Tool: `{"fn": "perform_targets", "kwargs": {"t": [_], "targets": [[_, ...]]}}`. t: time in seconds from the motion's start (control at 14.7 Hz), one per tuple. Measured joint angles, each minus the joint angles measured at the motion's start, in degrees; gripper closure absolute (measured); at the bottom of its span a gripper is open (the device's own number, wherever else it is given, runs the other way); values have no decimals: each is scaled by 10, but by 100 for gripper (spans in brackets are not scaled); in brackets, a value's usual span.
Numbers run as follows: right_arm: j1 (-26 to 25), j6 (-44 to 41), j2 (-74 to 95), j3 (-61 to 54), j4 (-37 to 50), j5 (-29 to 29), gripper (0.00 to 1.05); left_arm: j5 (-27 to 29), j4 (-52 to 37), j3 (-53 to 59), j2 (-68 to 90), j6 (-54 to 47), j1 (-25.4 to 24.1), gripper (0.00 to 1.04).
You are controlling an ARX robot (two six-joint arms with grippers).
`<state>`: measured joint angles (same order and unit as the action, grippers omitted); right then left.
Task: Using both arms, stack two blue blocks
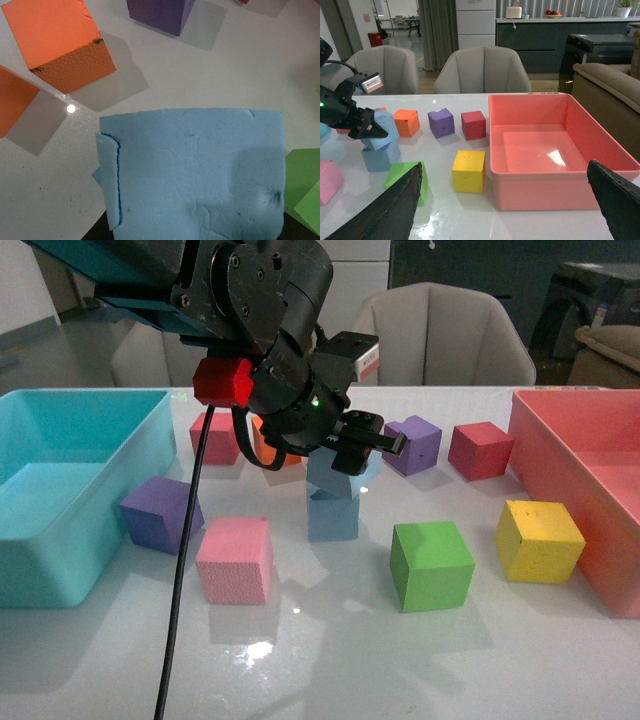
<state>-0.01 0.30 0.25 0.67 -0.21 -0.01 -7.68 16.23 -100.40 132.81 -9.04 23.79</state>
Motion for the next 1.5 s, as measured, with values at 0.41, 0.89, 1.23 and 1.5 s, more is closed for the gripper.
{"fn": "perform_targets", "kwargs": {"t": [0.41,0.89,1.23,1.5], "targets": [[0,0,0,0,0,0,6,20,-15,-4,17,3,-3,19],[0,0,0,0,0,0,6,26,-70,27,-29,17,-3,7],[0,0,0,0,0,0,6,54,-226,153,-198,17,0,7],[0,0,0,0,0,0,6,230,-457,430,-459,56,16,27]]}}
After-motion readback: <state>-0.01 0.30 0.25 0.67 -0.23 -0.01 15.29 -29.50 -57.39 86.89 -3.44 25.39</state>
